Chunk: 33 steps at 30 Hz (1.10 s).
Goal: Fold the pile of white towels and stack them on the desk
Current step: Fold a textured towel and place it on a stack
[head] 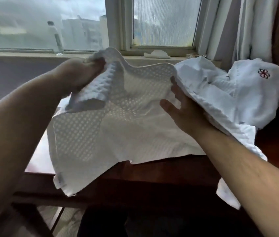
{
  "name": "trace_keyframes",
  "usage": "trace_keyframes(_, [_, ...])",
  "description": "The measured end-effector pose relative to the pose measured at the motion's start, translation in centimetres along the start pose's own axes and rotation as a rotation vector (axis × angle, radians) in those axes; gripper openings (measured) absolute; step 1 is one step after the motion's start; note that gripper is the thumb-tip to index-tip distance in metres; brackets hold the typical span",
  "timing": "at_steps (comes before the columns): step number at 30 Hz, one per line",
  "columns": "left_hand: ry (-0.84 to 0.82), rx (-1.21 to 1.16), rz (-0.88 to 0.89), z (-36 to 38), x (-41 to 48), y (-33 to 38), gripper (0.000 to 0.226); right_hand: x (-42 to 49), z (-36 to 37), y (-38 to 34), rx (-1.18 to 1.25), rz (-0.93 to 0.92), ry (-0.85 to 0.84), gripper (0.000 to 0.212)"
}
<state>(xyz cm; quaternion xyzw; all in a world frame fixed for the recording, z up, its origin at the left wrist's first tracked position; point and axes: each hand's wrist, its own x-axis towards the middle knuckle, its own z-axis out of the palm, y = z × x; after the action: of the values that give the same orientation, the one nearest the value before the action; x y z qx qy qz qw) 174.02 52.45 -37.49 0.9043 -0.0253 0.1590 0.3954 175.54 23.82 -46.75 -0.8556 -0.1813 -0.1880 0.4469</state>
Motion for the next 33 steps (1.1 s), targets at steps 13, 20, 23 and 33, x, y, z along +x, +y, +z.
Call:
trace_keyframes(13, [-0.121, 0.678, -0.038, 2.6, -1.1, -3.7, 0.04, -2.5, 3.7, 3.4, -0.291, 0.087, -0.581, 0.063])
trace_keyframes(20, [0.179, 0.762, 0.699, 8.3, -5.9, -3.5, 0.034, -2.3, 4.3, 4.5, -0.181, 0.158, -0.41, 0.031])
trace_keyframes(23, [-0.159, 0.796, 0.667, 11.5, -8.1, -3.8, 0.021, -1.3, 3.1, 3.8, -0.304, 0.215, -0.349, 0.015])
trace_keyframes(33, [-0.494, 0.793, 0.529, 14.6, -6.2, -6.7, 0.064, 0.5, -3.0, 1.0, -0.862, 0.414, -0.535, 0.043])
